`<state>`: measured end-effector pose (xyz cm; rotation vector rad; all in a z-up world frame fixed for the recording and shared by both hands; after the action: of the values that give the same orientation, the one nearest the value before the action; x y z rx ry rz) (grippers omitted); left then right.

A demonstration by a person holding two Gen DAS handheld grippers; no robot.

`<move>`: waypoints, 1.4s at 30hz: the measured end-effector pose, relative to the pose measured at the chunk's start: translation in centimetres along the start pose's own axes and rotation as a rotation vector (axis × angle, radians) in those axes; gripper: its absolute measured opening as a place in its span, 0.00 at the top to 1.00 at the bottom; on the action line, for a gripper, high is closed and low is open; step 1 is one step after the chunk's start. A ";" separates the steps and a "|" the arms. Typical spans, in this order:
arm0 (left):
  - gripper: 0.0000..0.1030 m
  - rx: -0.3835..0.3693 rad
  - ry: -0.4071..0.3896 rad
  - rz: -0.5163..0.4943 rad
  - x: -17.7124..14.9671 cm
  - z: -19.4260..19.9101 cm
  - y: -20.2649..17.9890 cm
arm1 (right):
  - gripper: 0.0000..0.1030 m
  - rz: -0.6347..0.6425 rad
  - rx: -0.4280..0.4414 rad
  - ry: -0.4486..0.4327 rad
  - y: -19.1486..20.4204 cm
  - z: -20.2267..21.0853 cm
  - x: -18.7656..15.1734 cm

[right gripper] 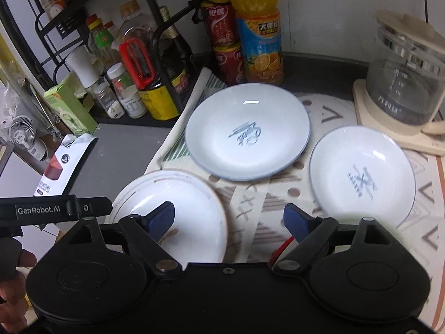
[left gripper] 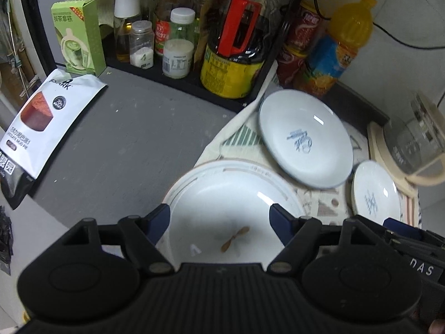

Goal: Organize plates and bowls
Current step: 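Close both grippers on the rim of the white 'Sweet' plate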

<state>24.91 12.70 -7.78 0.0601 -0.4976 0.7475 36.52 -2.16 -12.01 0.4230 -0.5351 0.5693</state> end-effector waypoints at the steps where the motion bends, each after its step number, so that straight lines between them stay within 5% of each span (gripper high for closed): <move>1: 0.26 -0.003 -0.010 0.005 0.3 -0.2 -0.2 | 0.18 0.003 0.007 -0.001 -0.2 -0.1 0.4; 6: 0.26 -0.024 -0.022 0.045 1.4 -1.6 -1.0 | 0.26 -0.017 0.010 0.013 -1.7 -1.4 2.3; 14: 0.31 -0.111 -0.037 0.064 4.2 -4.4 -2.0 | 0.53 -0.197 0.009 0.060 -4.2 -4.3 4.7; 25: 0.51 -0.213 0.037 0.048 8.3 -10.4 -2.1 | 0.56 -0.620 -0.052 0.108 -6.4 -8.8 4.9; 32: 0.51 -0.253 0.094 -0.002 9.6 -13.7 -2.1 | 0.57 -0.744 -0.125 0.116 -6.0 -10.8 4.4; 42: 0.65 -0.311 0.154 -0.016 10.9 -18.0 -1.9 | 0.63 -0.837 -0.214 0.119 -5.9 -13.8 3.1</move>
<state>40.37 22.31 -18.44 -0.2816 -0.4603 0.6462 47.17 1.59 -22.33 0.3659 -0.2591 -0.2659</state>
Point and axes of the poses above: each gripper's, at about its wrist camera, not at the fingertips, and z roughly against the way its jaws point, y to its left, x to its top, the point moved 4 cm from there along -z, roughly the way its jaws point, and after that the axes turned 8 degrees about -z, right-handed, at the moved point
